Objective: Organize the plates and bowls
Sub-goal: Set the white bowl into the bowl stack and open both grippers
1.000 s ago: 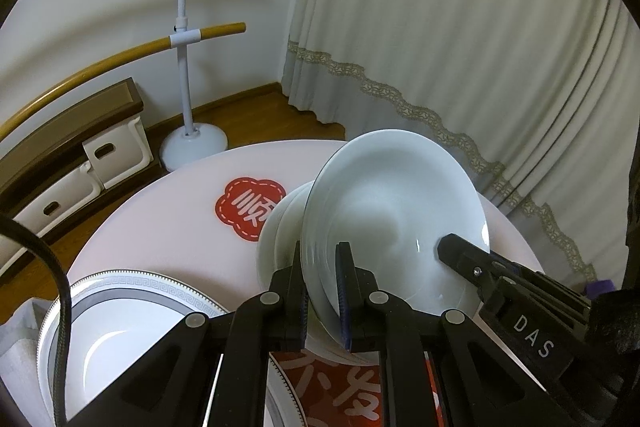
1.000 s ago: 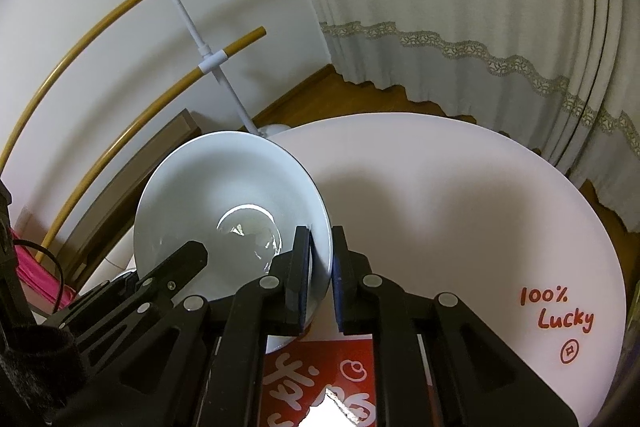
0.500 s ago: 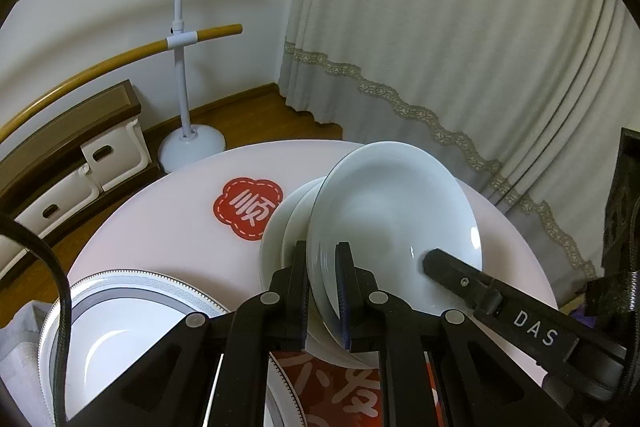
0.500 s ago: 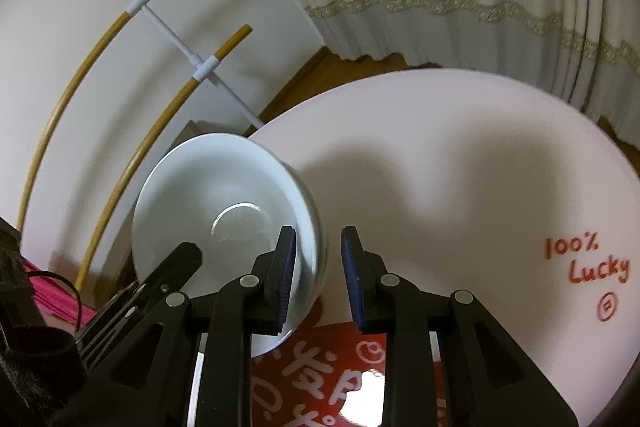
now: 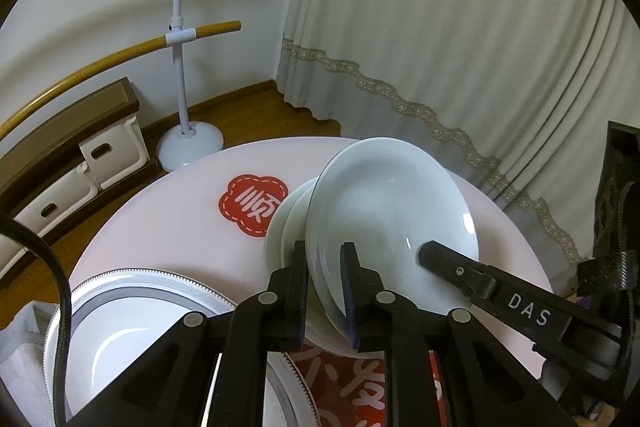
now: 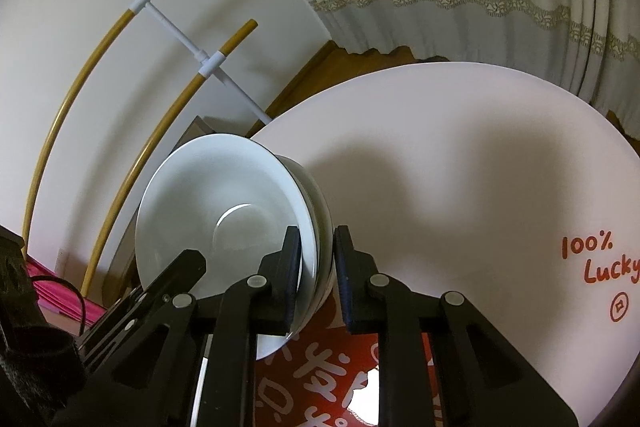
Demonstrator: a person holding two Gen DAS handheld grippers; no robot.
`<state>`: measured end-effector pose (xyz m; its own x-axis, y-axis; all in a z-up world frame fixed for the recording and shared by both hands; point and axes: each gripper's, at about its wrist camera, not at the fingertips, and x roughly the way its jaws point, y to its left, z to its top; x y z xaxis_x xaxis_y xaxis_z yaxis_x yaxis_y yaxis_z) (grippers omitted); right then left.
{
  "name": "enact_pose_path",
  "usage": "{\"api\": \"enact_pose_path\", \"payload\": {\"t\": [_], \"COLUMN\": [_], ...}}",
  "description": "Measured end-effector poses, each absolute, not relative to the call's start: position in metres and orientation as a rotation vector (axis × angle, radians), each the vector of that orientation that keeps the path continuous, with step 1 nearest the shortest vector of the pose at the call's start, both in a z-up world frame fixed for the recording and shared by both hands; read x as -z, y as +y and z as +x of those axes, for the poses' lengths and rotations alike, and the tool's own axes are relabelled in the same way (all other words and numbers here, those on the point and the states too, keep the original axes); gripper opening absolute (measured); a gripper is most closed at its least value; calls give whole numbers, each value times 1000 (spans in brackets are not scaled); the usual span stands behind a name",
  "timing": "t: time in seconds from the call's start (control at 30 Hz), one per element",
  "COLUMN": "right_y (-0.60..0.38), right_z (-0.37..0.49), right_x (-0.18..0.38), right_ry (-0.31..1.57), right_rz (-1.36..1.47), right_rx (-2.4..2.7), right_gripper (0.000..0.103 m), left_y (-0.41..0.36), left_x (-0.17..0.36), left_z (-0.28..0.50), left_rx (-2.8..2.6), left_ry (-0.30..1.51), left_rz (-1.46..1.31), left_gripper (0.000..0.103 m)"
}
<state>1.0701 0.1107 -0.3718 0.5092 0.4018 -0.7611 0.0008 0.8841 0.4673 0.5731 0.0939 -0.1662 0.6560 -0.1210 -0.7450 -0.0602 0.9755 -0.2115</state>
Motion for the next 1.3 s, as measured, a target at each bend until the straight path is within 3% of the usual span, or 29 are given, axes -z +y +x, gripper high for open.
{"api": "enact_pose_path", "payload": {"t": [0.2, 0.3, 0.63, 0.77, 0.97, 1.3], "right_y": [113, 115, 122, 122, 123, 125], "right_z": [1072, 1073, 1071, 1071, 1071, 1073], "right_x": [371, 370, 367, 367, 365, 364], "right_ry": [1017, 1018, 1018, 1019, 1019, 1018], "right_rz": [430, 429, 408, 410, 411, 412], "right_rx": [-239, -231, -208, -199, -191, -183], "right_gripper": [17, 17, 17, 17, 20, 23], "left_y": [101, 104, 110, 114, 118, 119], "left_x": [158, 153, 147, 145, 147, 144], "left_z": [568, 563, 552, 549, 549, 550], "left_rx": [39, 12, 10, -7, -12, -11], "left_ry": [851, 829, 831, 825, 843, 855], "left_rz": [-256, -245, -256, -252, -251, -255], "left_gripper": [14, 23, 26, 38, 44, 47]}}
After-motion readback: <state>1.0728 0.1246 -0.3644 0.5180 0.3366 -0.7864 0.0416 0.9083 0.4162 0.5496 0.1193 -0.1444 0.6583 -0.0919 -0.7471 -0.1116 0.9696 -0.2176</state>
